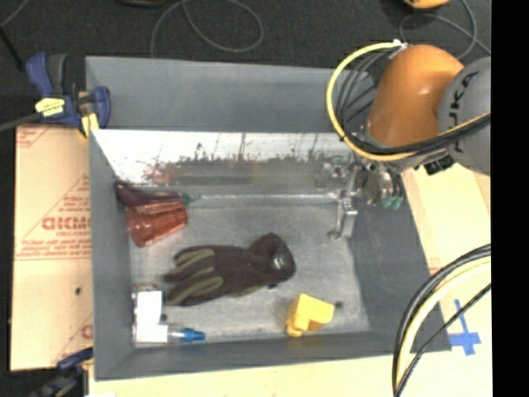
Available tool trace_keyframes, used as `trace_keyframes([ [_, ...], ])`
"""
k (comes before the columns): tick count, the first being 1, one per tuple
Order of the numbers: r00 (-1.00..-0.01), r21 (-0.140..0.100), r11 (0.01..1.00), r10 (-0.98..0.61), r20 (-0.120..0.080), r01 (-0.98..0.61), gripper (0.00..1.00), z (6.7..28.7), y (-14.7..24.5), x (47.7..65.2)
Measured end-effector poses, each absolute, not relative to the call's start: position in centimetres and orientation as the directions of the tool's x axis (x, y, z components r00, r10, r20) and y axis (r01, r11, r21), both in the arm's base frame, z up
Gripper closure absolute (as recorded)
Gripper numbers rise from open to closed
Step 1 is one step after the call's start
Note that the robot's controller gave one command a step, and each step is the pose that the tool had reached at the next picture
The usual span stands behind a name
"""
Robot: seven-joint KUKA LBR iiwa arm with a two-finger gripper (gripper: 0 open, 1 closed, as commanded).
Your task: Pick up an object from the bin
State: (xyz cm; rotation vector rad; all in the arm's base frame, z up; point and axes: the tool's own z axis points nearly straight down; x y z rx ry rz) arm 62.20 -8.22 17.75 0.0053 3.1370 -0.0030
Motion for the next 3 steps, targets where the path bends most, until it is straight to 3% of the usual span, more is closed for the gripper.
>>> trace_keyframes([
  [1, -0.995, -0.004, 0.995, -0.104, -0.007, -0.104, 0.00, 14.3, -5.0, 61.9],
  [2, -0.953, -0.003, 0.953, -0.302, -0.004, -0.302, 0.00, 15.1, 0.3, 60.0],
  [3, -0.944, -0.006, 0.944, -0.330, -0.008, -0.330, 0.00, 13.6, 1.7, 59.9],
])
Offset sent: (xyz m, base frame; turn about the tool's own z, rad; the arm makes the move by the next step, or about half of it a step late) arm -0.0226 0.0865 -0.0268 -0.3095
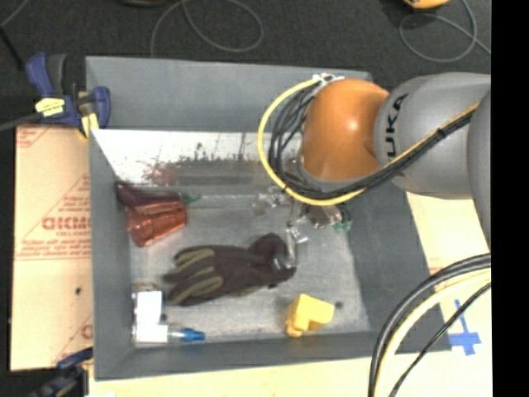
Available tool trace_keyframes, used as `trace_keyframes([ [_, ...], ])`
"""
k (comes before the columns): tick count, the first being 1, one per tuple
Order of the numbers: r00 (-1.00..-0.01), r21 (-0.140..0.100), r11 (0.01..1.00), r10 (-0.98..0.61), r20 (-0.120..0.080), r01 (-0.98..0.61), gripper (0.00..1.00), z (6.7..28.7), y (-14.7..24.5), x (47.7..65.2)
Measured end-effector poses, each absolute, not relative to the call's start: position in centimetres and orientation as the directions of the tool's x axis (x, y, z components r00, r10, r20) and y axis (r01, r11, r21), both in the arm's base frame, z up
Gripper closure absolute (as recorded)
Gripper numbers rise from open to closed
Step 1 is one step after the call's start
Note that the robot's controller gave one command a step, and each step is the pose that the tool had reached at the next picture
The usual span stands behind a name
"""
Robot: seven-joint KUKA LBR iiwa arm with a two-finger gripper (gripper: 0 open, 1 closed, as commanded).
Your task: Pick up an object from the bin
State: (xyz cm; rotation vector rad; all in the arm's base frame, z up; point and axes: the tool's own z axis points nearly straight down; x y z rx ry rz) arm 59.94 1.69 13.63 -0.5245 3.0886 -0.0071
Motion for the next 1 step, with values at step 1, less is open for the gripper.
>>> trace_keyframes([
  [1, -0.934, -0.005, 0.934, -0.357, -0.011, -0.357, 0.00, 7.99, 3.08, 58.92],
])
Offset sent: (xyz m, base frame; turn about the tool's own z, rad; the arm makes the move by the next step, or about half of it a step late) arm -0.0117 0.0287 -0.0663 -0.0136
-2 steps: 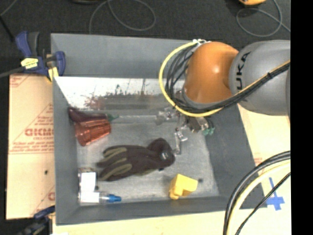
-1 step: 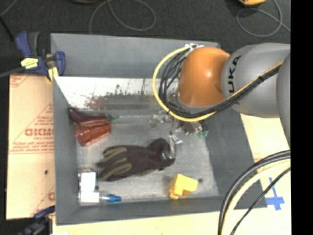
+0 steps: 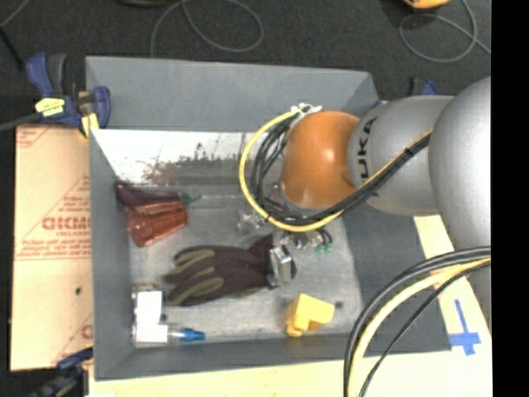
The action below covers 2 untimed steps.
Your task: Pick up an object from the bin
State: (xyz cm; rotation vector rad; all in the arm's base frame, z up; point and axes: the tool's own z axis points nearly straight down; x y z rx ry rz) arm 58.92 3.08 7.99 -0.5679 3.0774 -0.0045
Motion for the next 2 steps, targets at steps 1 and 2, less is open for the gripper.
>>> trace_keyframes([
  [1, -0.938, -0.007, 0.938, -0.346, -0.017, -0.346, 1.00, 6.89, 4.30, 59.00],
  [2, -0.939, -0.007, 0.939, -0.344, -0.016, -0.344, 1.00, 7.16, 4.44, 58.97],
])
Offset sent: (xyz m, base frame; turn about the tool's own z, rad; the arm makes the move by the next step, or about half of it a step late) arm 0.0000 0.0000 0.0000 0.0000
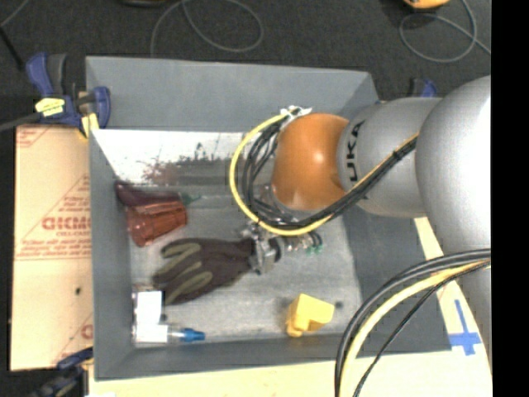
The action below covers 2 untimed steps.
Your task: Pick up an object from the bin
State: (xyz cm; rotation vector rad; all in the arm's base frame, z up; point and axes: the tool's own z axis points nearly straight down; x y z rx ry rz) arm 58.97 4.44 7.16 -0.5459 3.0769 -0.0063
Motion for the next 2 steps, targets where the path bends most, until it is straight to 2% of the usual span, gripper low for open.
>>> trace_keyframes([
  [1, -0.939, -0.006, 0.939, -0.344, -0.013, -0.344, 1.00, 7.5, 4.4, 58.9],
  [2, -0.939, -0.005, 0.939, -0.344, -0.004, -0.344, 1.00, 9.5, 4.4, 58.6],
])
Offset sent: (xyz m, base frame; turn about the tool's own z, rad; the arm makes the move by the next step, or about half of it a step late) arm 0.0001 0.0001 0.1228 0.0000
